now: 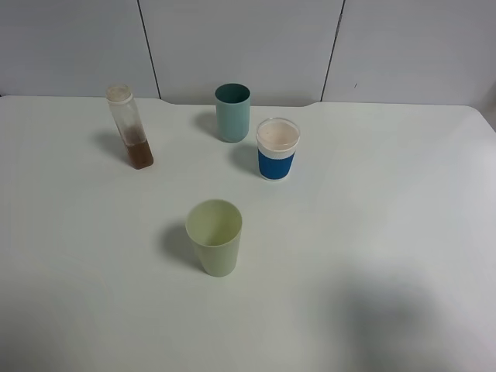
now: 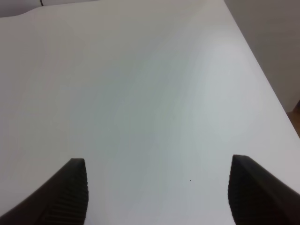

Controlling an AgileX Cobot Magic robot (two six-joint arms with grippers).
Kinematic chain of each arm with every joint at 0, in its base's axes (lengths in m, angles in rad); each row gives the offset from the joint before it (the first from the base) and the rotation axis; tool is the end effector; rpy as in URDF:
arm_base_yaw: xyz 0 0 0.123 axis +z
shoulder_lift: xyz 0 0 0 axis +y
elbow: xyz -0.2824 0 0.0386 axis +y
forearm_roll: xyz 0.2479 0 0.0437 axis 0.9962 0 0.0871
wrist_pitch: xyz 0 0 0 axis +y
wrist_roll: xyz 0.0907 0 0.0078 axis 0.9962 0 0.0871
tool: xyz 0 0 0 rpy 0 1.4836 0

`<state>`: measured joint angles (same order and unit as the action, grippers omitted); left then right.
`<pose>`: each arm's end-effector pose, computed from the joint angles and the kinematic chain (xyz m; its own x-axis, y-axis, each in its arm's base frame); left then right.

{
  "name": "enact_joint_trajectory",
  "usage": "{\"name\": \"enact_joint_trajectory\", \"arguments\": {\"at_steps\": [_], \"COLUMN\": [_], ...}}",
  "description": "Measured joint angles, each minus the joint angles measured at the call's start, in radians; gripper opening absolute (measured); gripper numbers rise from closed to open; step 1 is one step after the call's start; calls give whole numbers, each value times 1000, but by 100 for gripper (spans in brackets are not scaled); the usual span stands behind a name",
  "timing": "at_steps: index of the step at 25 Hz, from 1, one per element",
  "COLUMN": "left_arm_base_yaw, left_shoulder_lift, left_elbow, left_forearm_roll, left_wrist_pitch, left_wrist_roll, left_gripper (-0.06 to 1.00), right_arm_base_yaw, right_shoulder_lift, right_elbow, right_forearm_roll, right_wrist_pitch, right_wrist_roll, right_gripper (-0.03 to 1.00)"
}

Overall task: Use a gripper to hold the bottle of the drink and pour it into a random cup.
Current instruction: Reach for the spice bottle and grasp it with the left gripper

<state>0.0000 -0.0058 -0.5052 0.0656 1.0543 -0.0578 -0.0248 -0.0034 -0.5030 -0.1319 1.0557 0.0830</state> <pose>-0.0062 0.0052 0.2792 -0.4382 -0.0253 -0.8985 -0.0623 0.9981 0.0023 -0.0062 -0.0103 0.2790 -0.4400 0.0285 -0.8975 0.1351 0.9902 -0.0347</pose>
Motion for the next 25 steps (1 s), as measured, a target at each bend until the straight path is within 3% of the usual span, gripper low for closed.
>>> {"name": "enact_joint_trajectory", "arguments": {"at_steps": [25], "left_arm_base_yaw": [0], "left_shoulder_lift": [0], "left_elbow": [0], "left_forearm_roll": [26], "left_wrist_pitch": [0], "left_wrist_roll": [0], "left_gripper": [100], "right_arm_base_yaw": [0], "right_shoulder_lift": [0], "right_elbow": [0], "right_forearm_roll": [0], "right_wrist_pitch": [0], "right_wrist_roll": [0], "right_gripper": [63]}}
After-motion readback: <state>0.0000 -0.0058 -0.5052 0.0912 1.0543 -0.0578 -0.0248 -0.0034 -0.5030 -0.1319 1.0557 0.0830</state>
